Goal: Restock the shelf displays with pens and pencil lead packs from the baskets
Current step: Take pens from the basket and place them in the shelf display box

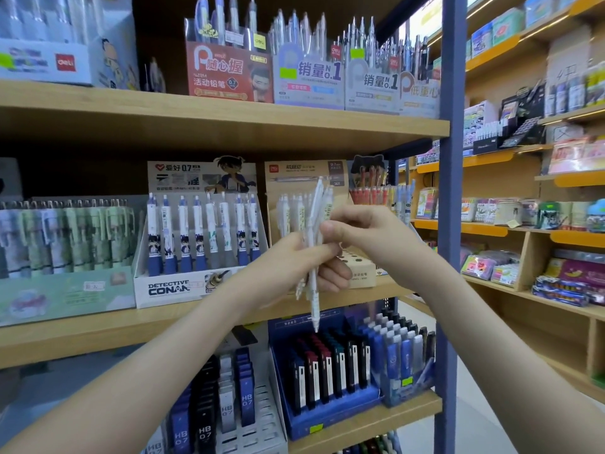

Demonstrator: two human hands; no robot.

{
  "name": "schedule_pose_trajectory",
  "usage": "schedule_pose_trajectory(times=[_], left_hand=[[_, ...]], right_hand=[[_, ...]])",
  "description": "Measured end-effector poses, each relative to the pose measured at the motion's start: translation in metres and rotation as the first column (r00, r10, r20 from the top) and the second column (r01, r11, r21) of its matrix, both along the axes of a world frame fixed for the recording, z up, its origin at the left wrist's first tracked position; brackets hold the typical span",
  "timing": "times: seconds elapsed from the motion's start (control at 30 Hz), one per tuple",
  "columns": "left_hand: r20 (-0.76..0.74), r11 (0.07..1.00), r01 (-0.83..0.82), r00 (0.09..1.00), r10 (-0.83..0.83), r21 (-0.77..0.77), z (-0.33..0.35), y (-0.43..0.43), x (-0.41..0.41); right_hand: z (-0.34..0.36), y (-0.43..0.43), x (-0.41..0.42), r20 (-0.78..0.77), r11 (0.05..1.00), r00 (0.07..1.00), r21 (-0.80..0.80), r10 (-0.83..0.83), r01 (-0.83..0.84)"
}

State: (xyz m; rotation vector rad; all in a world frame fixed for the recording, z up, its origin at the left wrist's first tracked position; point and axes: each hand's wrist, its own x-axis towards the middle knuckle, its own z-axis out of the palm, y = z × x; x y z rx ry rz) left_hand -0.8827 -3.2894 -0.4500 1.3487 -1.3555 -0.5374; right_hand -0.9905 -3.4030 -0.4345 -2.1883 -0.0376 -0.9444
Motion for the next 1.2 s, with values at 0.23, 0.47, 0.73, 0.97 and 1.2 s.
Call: schedule_pose_trajectory(times=[0.23,0.47,0.73,0.97,1.2], left_hand=[[-0.023,0.999,-0.032,0.999,0.032,0.01,-0.004,-0.008,-0.002],[-0.052,0.993,-0.067,0.997,0.062,-0.1,-0.002,-0.009,0.002],[-0.157,0.982,-0.113,0.984,0.089,-0.15,-0.008,-0.014,-0.001],[-0.106,0.974,-0.185,0.979,0.172,-0.131,-0.003,-0.011,0.003],[0.013,0.978,-0.172,0.985,0.175,-0.116,0.003,-0.007,-0.001]], right_hand=[[-0.003,-0.002,-0.007,0.045,0.994,0.994,0.03,-0.104,0.103],[-0.003,-0.004,-0.007,0.102,0.986,0.992,0.154,-0.077,0.061],[0.002,-0.009,-0.013,0.081,0.983,0.997,0.182,-0.002,-0.013],[-0.006,-0.02,-0.012,0.096,0.966,0.994,0.256,-0.047,0.021],[-0.012,-0.021,-0.008,0.149,0.958,0.987,0.27,0.061,-0.1]])
